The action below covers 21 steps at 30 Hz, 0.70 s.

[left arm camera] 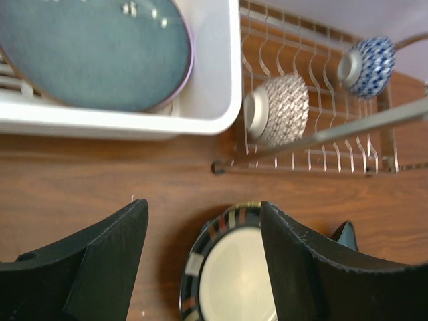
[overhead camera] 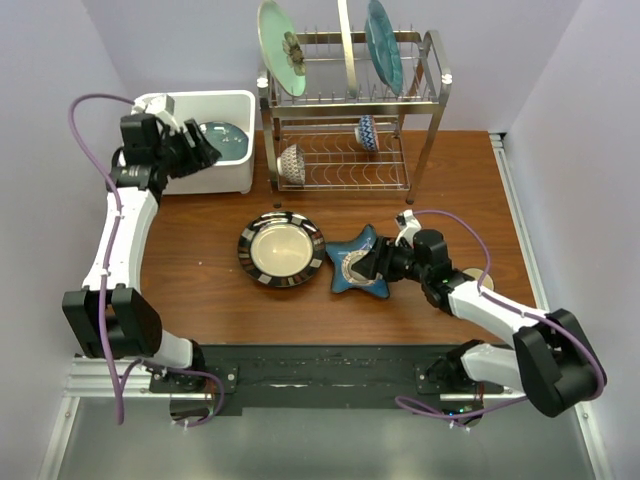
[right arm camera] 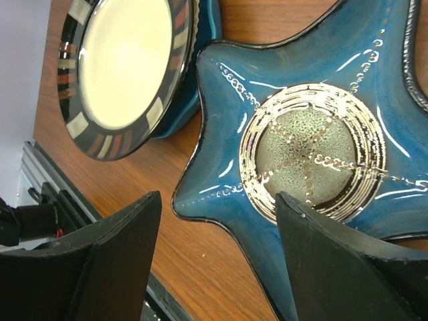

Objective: Place the plates into the plastic bin on the countertop
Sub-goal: Pick up the plate at the center of the board.

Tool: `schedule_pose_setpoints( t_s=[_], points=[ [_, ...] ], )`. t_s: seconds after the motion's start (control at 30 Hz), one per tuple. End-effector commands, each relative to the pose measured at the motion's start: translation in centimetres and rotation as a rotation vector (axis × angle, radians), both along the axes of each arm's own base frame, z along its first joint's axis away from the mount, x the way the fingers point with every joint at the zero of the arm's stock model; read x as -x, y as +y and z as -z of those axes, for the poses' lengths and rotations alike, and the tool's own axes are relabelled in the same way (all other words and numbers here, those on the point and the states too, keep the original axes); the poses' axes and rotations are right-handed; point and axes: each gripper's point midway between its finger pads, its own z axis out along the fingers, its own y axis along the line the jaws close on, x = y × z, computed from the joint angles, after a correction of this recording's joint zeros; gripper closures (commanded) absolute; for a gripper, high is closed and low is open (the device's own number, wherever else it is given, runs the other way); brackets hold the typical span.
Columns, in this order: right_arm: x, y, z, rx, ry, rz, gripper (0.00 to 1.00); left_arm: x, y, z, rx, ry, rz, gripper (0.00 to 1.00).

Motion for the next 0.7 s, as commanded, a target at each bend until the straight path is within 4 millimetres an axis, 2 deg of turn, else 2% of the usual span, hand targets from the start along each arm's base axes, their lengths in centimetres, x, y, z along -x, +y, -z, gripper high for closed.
schedule_pose_setpoints(
  t_s=[0.0, 0.07, 0.2, 0.27, 0.4, 0.67],
  points=[
    [-0.8, 1.4, -1.9, -0.055, -0.043, -0.036, 0.28, 1.5, -0.2, 1.4, -0.026, -0.013, 0.016, 0.27],
    [-0.9, 1.7, -1.7, -0.057, -0.033, -0.041, 0.28, 2.2, -0.7, 2.1, -0.014, -0.004, 0.030, 0.27],
    [-1.2, 2.4, -1.4, -0.075, -0.019, -0.053, 0.30, 3.5, -1.6, 5.4, -0.001, 0.070, 0.058, 0.28],
    [-1.4, 2.8, -1.2, -0.088, -0.012, -0.061, 0.32, 3.9, -1.9, 6.1, 0.004, 0.082, 0.064, 0.28],
    [-1.8, 3.6, -1.3, -0.115, -0.001, -0.075, 0.34, 5.2, -2.2, 9.0, -0.001, 0.147, 0.068, 0.28],
    [-2.5, 5.9, -2.0, -0.170, 0.008, -0.120, 0.39, 6.9, -2.9, 12.7, -0.003, 0.226, 0.079, 0.29]
  ],
)
